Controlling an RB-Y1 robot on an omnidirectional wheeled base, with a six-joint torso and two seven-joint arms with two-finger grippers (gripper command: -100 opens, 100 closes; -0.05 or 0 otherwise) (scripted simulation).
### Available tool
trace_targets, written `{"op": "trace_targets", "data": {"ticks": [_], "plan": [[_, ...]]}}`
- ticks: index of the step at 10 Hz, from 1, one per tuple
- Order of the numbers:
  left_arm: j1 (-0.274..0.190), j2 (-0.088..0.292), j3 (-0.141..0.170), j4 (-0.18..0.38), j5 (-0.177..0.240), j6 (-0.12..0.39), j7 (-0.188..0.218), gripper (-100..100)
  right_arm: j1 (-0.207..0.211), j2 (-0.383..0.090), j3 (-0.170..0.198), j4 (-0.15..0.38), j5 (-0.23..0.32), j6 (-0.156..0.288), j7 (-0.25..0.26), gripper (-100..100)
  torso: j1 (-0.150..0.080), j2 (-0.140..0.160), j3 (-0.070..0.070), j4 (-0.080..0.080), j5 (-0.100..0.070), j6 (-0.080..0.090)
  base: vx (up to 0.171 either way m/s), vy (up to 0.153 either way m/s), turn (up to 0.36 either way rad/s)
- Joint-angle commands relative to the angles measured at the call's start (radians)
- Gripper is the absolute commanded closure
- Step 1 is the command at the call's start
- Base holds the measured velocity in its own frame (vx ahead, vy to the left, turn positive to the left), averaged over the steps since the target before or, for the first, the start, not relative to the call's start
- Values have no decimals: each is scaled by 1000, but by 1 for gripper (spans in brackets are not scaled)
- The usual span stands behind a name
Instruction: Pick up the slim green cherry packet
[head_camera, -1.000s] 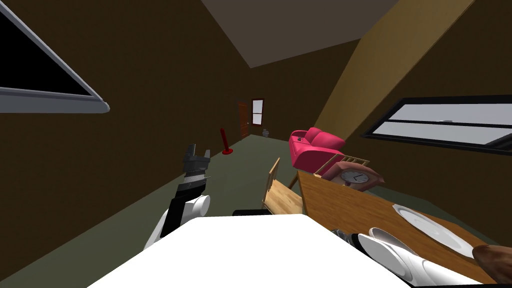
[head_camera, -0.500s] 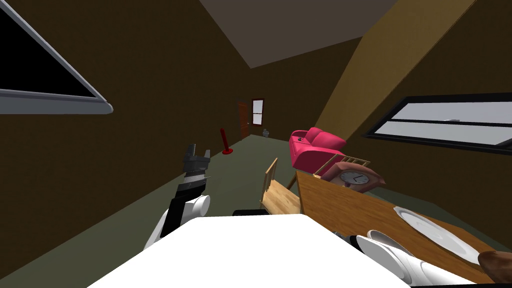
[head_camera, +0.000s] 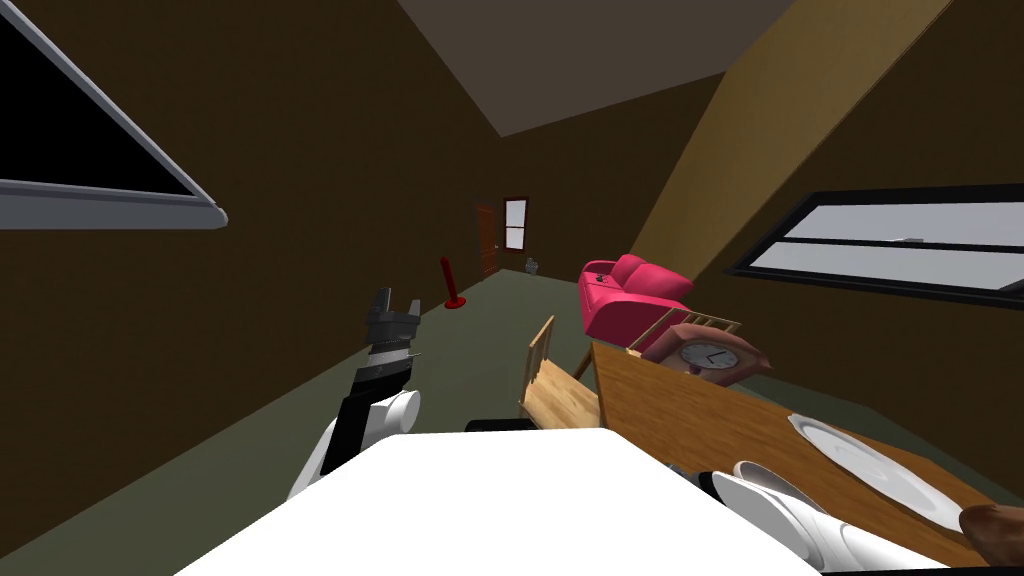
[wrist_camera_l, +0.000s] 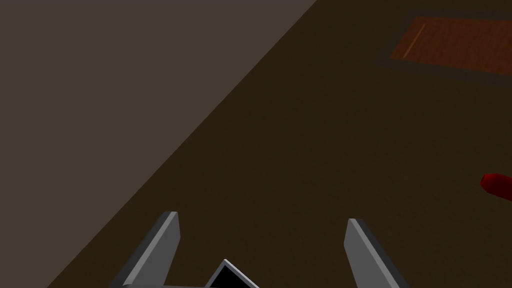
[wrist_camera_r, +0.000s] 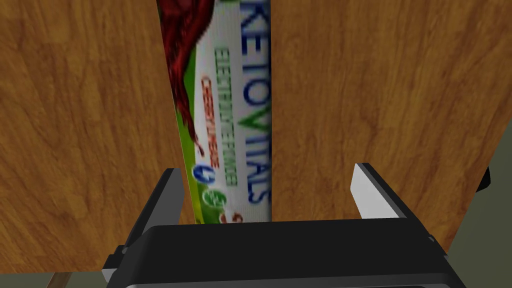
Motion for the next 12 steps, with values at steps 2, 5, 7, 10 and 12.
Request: {"op": "trace_targets", "data": {"ticks": [2,5,7,10,12], "plan": [[0,0,0,0,0,0,0,0,0,0,1,-2,2,-1,-1,-100,1,0,0,0,0,0,3,-4,-21],[0,0,0,0,0,0,0,0,0,1,2,-4,3,-2,0,-100,1,0,0,0,0,0,-2,-8,16],[0,0,0,0,0,0,0,0,0,1,2,-4,3,-2,0,-100,2,0,0,0,0,0,4,12,-33],[0,0,0,0,0,0,0,0,0,1,2,-4,3,-2,0,-100,1,0,0,0,0,0,-1,-3,9],[0,0,0,0,0,0,0,0,0,1,2,-4,3,-2,0,-100,2,0,0,0,0,0,1,2,-5]]}}
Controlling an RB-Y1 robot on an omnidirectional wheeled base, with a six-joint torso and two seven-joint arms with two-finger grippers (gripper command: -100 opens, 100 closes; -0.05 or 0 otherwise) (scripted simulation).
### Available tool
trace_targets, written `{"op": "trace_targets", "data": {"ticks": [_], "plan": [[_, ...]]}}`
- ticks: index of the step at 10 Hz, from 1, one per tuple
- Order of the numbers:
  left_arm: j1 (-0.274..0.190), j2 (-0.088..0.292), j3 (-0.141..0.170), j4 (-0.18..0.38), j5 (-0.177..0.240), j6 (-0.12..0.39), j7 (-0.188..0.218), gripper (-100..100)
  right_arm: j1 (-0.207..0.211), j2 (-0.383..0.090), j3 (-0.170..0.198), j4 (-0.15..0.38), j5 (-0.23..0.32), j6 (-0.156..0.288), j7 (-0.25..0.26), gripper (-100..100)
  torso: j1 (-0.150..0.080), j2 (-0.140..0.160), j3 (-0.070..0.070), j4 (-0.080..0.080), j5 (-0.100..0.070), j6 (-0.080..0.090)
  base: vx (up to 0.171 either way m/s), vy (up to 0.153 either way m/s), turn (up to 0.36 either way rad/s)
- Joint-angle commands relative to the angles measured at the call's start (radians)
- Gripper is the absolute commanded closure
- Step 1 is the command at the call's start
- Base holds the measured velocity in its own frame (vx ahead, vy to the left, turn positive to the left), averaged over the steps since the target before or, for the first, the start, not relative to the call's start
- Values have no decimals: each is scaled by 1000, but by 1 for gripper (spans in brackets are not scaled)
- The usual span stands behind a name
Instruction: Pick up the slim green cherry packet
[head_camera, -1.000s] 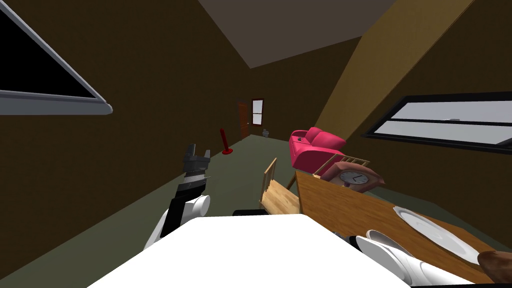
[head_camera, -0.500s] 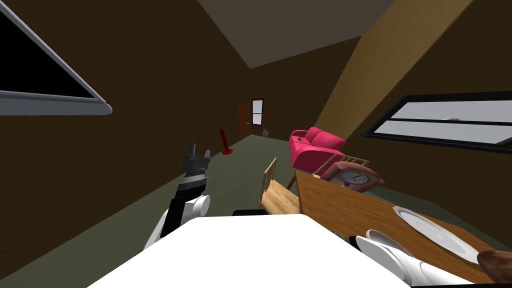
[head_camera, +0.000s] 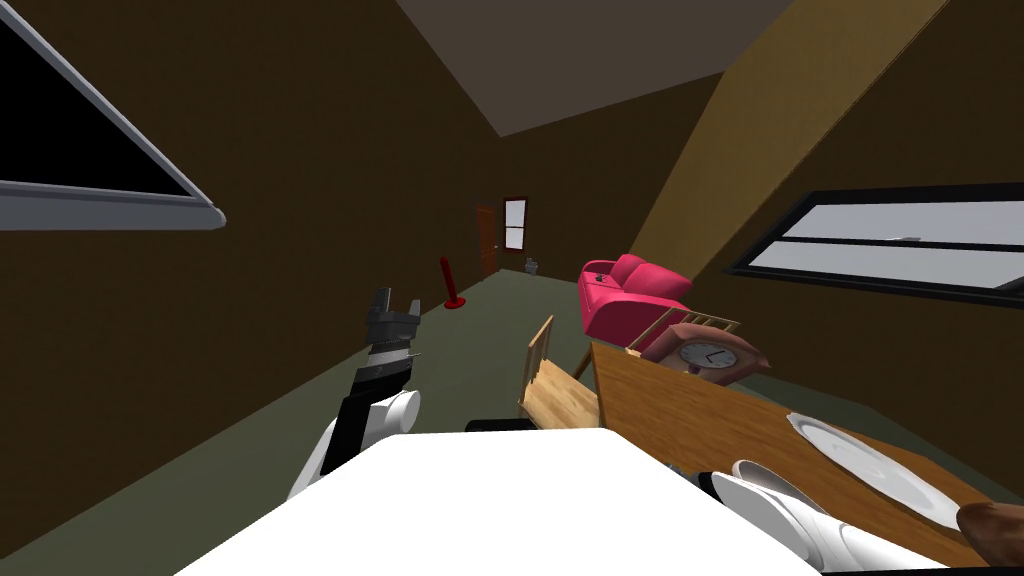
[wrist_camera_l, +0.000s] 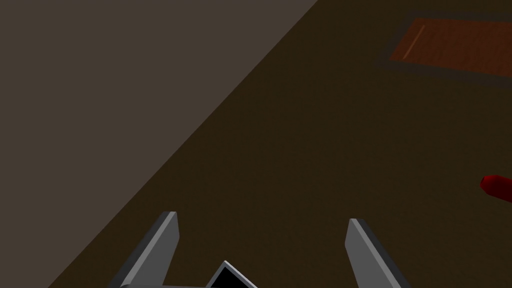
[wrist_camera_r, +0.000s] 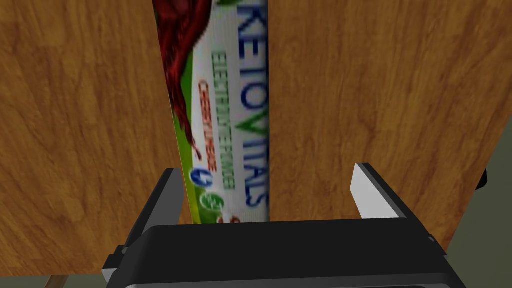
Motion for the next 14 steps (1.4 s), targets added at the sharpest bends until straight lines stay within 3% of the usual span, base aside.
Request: {"op": "trace_targets", "data": {"ticks": [1,4,10,11,12,14], "plan": [[0,0,0,0,0,0,0,0,-13,-29,-18,2,13,22,12,-100,0,0,0,0,0,0,-7,-20,59],[0,0,0,0,0,0,0,0,-2,-61,-24,-10,58,65,48,-100,0,5,3,1,0,0,-103,14,53],[0,0,0,0,0,0,0,0,39,-96,-20,-50,164,148,129,-100,3,12,7,3,1,1,-184,49,36],[0,0,0,0,0,0,0,0,39,-89,-22,-52,180,162,143,-100,1,13,8,3,0,1,-152,-3,76],[0,0,0,0,0,0,0,0,19,-60,-25,-31,162,151,133,-100,0,11,7,3,0,0,-20,-60,35],[0,0,0,0,0,0,0,0,-2,-30,-27,-6,131,132,115,-100,-9,-4,-2,0,-2,0,128,-138,-24]]}}
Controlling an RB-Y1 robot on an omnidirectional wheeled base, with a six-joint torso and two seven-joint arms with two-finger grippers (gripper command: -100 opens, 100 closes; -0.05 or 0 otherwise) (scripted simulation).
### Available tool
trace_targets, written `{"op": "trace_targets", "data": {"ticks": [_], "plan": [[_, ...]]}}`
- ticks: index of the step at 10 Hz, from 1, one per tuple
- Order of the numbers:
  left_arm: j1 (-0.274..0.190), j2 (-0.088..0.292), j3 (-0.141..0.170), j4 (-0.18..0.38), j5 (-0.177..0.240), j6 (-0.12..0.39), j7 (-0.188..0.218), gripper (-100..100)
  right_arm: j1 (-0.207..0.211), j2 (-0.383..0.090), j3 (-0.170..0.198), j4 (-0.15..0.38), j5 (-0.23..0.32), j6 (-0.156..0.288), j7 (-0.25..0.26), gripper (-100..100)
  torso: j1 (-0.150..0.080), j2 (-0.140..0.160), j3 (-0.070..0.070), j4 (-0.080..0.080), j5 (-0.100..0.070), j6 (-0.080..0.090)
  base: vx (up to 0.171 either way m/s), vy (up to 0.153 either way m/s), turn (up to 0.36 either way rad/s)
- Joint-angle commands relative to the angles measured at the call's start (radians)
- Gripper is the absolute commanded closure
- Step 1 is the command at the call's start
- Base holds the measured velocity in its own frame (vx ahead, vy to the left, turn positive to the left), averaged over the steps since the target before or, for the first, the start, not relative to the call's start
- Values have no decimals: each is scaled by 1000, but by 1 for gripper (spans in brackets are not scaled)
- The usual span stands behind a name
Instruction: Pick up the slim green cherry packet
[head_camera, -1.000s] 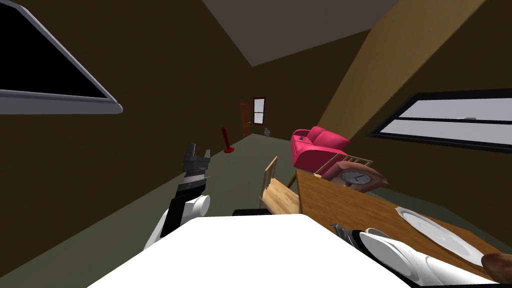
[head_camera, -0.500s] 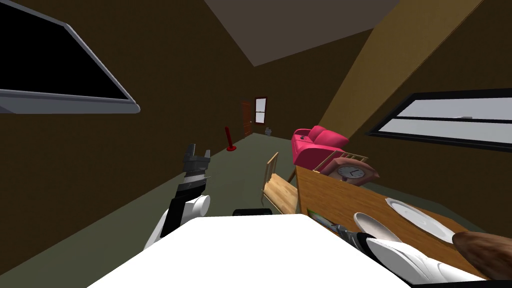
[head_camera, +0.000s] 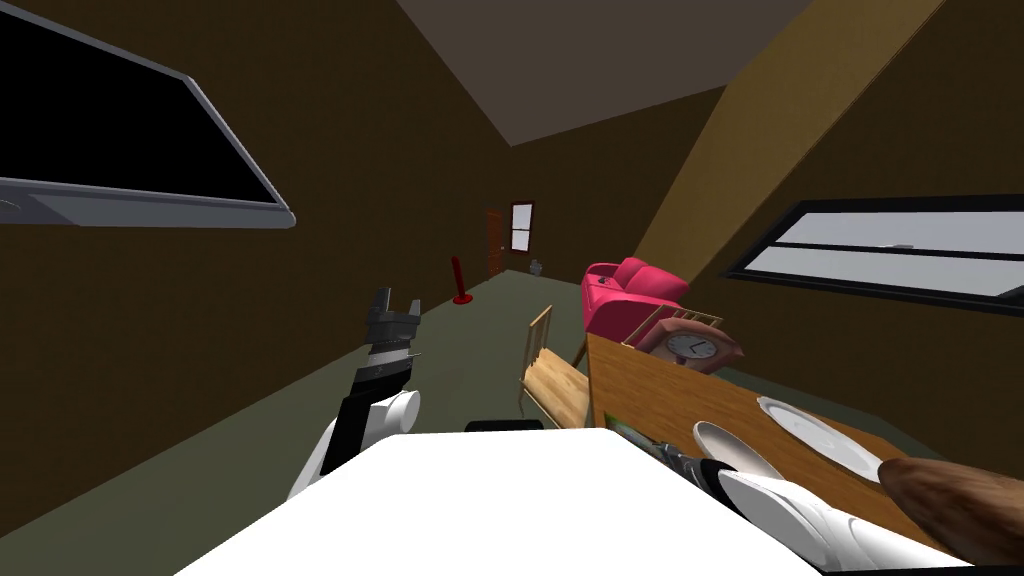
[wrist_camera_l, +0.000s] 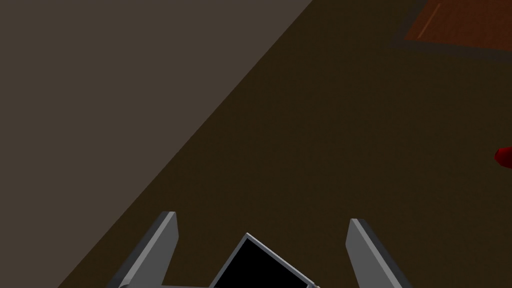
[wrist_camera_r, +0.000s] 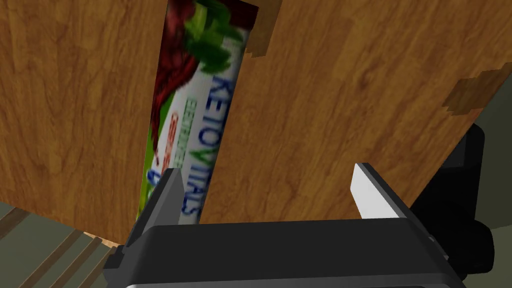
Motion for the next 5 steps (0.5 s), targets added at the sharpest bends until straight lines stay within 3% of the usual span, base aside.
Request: {"op": "trace_targets", "data": {"ticks": [1,3,4,5], "plan": [[0,0,0,0,0,0,0,0,-17,28,-1,20,-21,-19,-23,-100,0,0,0,0,0,0,161,-103,-26],[0,0,0,0,0,0,0,0,-39,70,3,47,-56,-39,-43,-100,2,-3,-2,-1,0,0,170,-88,-43],[0,0,0,0,0,0,0,0,-36,64,1,47,-56,-34,-26,-100,3,-3,-2,-1,1,0,69,-31,2],[0,0,0,0,0,0,0,0,-37,66,1,49,-59,-37,-25,0,6,2,1,0,1,0,14,-7,4]]}}
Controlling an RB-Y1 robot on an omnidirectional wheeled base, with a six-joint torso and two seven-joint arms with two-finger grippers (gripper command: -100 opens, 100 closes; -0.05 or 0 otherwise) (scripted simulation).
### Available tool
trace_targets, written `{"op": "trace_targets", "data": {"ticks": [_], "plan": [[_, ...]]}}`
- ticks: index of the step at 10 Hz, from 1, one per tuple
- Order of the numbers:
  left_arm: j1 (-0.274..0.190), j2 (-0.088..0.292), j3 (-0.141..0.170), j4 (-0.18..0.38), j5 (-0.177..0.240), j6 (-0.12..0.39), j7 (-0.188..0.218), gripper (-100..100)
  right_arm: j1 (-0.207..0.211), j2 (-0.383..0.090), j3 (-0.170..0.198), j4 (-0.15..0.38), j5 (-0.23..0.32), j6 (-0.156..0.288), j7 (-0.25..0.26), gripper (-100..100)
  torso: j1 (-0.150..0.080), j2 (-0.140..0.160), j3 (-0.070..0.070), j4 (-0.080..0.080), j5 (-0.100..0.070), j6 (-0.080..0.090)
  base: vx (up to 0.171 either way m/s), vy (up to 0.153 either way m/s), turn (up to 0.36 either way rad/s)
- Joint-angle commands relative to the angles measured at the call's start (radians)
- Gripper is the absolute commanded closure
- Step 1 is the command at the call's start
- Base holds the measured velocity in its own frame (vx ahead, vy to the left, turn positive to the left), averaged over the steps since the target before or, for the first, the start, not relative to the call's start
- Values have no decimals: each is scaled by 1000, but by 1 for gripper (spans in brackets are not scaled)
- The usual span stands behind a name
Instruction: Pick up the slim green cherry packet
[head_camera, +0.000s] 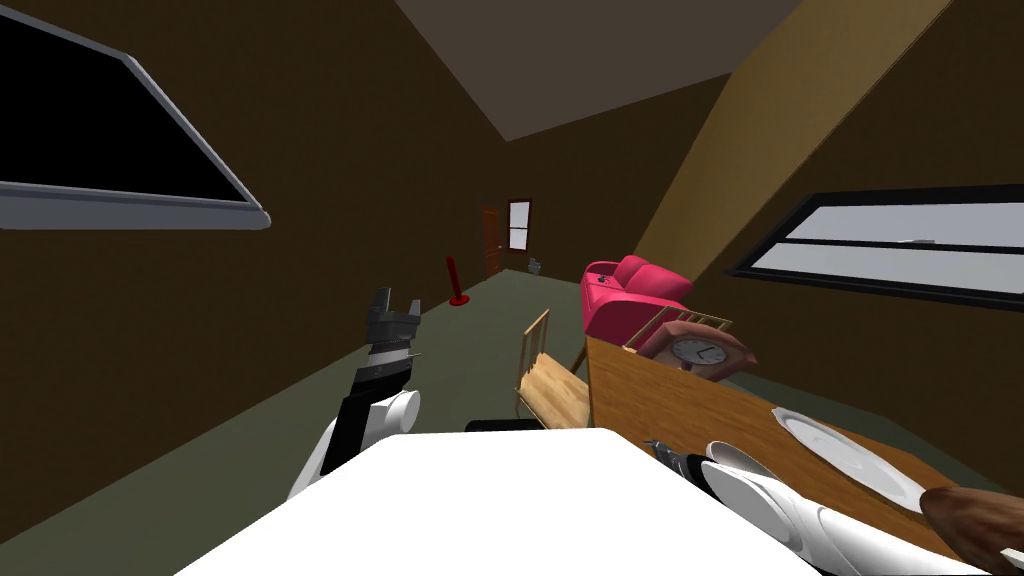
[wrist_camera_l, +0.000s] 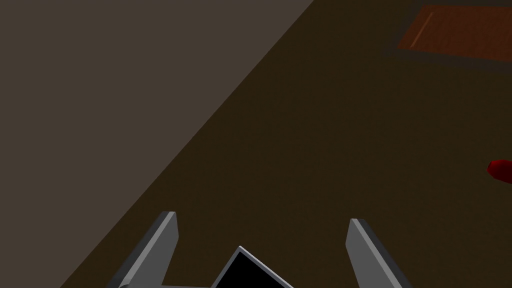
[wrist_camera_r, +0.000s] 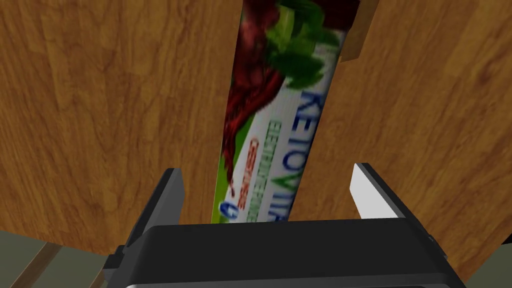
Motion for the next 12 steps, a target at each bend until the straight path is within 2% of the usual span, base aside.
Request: {"op": "trace_targets", "data": {"ticks": [1,4,5,6,10,11,12], "plan": [[0,0,0,0,0,0,0,0,2,35,0,35,-5,12,16,-100,0,0,0,0,0,0,11,-19,70],[0,0,0,0,0,0,0,0,4,88,-1,88,-12,30,40,-100,-1,3,2,1,0,0,0,-27,58],[0,0,0,0,0,0,0,0,4,78,1,76,-3,28,28,-100,-1,3,2,1,0,0,-3,-13,10],[0,0,0,0,0,0,0,0,4,79,2,77,-2,30,26,100,0,3,2,1,0,0,0,0,0],[0,0,0,0,0,0,0,0,4,79,1,77,-2,31,25,100,0,1,1,0,-1,-1,0,0,0],[0,0,0,0,0,0,0,0,4,79,1,77,-2,31,25,0,-1,1,0,0,-1,-1,0,0,0],[0,0,0,0,0,0,0,0,2,44,-1,44,-6,15,20,100,-1,1,0,0,-1,-1,-3,18,-84]]}}
